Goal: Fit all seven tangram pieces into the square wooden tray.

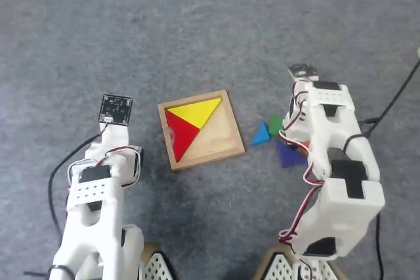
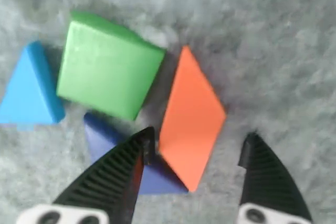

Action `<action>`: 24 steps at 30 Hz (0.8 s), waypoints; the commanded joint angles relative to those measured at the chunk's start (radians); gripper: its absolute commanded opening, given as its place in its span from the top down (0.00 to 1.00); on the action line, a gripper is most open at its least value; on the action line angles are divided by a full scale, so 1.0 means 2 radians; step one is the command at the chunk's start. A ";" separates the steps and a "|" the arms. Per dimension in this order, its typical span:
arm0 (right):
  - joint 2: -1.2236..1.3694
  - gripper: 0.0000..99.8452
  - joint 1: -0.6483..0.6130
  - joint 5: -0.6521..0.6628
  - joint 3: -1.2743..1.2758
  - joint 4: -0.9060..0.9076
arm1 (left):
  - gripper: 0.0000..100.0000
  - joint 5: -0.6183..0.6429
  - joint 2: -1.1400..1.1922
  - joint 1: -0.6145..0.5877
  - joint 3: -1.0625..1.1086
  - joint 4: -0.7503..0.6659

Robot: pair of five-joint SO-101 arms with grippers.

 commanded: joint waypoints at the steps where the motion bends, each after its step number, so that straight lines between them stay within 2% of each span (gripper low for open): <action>1: 0.005 0.78 -0.008 -0.006 -0.008 -0.030 | 0.83 -0.005 -0.015 0.004 -0.003 -0.011; 12: 0.068 0.79 -0.006 -0.005 -0.101 0.006 | 0.83 -0.005 -0.015 0.004 -0.002 -0.011; 14: 0.074 0.83 -0.007 -0.005 -0.102 0.007 | 0.83 -0.005 -0.015 0.004 -0.002 -0.011; 18: 0.076 1.00 -0.007 -0.008 -0.107 0.016 | 0.83 -0.005 -0.015 0.005 -0.002 -0.011; 20: 0.076 0.98 -0.007 -0.008 -0.106 0.016 | 0.83 -0.005 -0.015 0.005 -0.002 -0.011; 24: 0.069 0.99 -0.007 -0.009 -0.111 0.026 | 0.83 -0.005 -0.015 0.005 -0.002 -0.011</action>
